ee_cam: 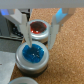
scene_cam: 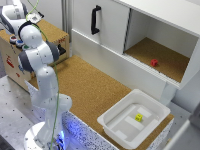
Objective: Push down the blue button to turn on the blue light
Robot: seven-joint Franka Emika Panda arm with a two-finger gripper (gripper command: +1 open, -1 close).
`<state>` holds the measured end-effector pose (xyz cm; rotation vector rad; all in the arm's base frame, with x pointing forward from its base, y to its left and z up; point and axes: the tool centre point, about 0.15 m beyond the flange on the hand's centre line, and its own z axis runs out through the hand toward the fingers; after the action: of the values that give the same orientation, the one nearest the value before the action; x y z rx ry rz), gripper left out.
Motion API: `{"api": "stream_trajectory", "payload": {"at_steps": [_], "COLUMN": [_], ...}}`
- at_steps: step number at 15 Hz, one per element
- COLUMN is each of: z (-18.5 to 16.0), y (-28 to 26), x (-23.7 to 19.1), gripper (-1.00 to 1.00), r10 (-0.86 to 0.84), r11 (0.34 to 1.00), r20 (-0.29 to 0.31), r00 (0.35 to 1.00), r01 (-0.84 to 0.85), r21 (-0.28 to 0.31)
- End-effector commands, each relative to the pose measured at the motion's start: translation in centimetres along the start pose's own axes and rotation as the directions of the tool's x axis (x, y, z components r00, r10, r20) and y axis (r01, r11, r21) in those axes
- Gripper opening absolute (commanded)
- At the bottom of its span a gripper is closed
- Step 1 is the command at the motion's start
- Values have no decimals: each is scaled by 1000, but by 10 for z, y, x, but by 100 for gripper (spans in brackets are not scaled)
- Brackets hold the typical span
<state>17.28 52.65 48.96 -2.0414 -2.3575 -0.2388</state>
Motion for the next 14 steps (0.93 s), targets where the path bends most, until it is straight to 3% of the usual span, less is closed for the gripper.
{"api": "stream_trajectory", "payload": {"at_steps": [1,14], "z": [-6,20], "y": [8,-6], "x": [32,26], "gripper": [-100,-100], "r10": [45,92], "r11": [996,989], "r20": [160,208], "r00": [986,974], "r01": [-56,-113], "r21": [65,91]}}
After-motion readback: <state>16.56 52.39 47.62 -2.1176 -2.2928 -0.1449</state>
